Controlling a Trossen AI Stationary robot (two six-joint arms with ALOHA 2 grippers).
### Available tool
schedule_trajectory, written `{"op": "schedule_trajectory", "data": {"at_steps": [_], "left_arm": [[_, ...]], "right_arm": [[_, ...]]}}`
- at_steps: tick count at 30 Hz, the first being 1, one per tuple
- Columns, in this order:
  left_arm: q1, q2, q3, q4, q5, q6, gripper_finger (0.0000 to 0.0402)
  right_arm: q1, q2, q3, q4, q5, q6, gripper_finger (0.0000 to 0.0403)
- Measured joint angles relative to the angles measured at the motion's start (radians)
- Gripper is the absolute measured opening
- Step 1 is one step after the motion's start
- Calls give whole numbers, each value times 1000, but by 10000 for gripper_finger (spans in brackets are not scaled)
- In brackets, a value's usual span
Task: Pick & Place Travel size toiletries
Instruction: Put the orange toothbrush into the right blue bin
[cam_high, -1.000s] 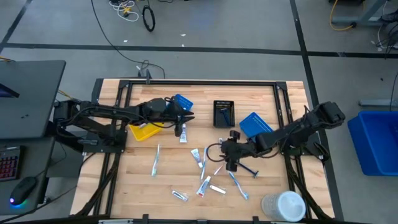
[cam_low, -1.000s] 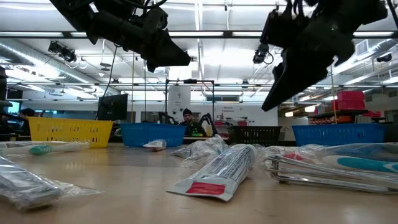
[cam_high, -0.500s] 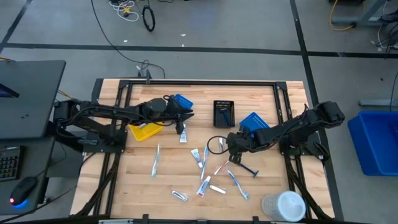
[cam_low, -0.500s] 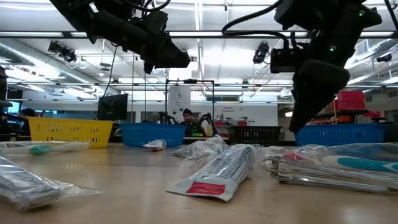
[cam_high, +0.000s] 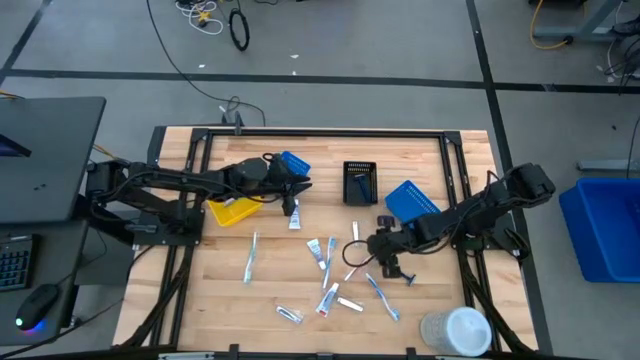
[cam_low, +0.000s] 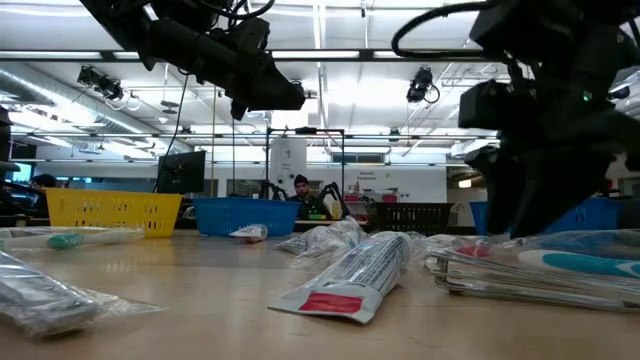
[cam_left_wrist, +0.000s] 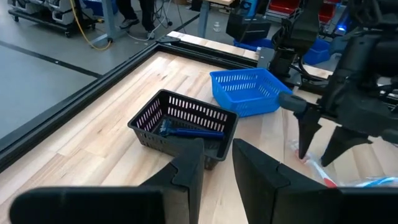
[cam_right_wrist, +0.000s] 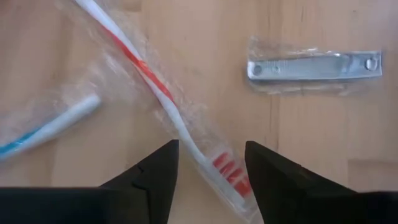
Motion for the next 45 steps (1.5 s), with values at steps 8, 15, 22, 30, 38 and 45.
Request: {"op": "schedule_trajectory", "data": {"at_steps": [8, 15, 22, 30, 38, 45], "left_arm": [[0, 0, 0, 0, 1, 1, 92], [0, 0, 0, 0, 1, -6, 92], [0, 0, 0, 1, 1, -12, 92], [0, 0, 0, -3, 1, -26, 92], [0, 0, 0, -26, 1, -41, 92], [0, 0, 0, -26, 0, -45, 92]], "right_arm": [[-3, 0, -75, 133, -18, -108, 140], [-3, -4, -106, 145, -14, -104, 86], [-3, -17, -58, 31, -17, -107, 85], [-3, -126, 133, -415, 16, 45, 85], [-3, -229, 369, -1013, 121, 453, 85], [-15, -297, 323, -1180, 142, 813, 85]]}}
